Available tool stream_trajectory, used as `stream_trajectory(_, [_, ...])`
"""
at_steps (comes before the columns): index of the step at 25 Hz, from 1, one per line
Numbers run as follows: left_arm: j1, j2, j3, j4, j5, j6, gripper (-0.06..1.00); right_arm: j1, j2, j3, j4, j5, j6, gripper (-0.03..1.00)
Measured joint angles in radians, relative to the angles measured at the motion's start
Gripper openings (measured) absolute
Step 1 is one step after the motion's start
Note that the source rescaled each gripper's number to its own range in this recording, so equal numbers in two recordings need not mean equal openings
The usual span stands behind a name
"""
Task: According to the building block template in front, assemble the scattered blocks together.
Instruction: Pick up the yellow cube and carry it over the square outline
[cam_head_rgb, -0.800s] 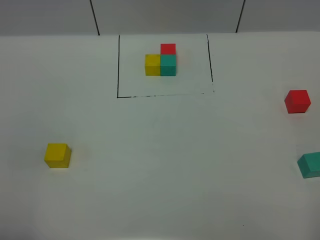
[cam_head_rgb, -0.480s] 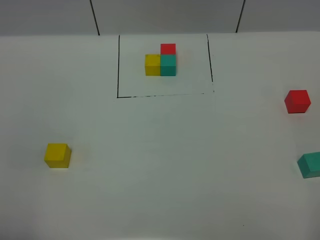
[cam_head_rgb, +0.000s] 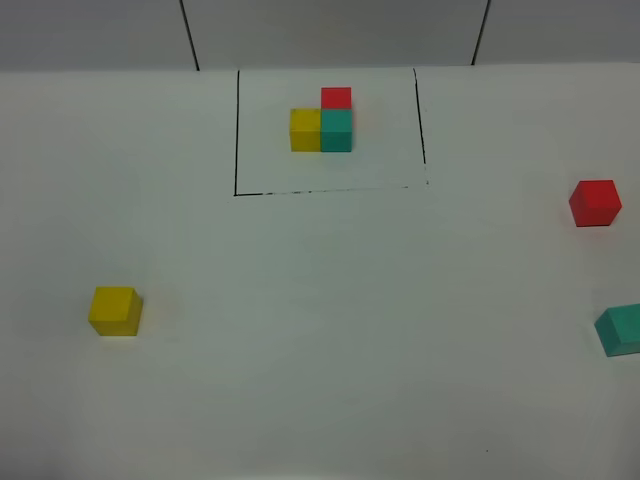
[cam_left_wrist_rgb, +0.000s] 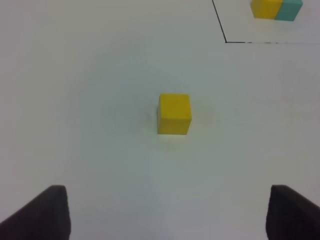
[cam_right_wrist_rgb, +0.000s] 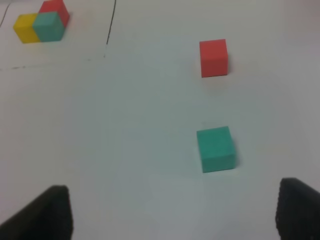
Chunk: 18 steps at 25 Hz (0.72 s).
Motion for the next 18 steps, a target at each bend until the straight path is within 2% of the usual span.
stream_trajectory(13, [0.000, 0.000, 0.000, 0.000, 0.000, 0.000, 0.86, 0.000, 0.000, 0.000, 0.000, 0.000, 0.000, 0.67])
stream_trajectory(18, [0.000, 0.076, -0.049, 0.000, -0.068, 0.000, 0.86, 0.000, 0.000, 0.000, 0.000, 0.000, 0.000, 0.67])
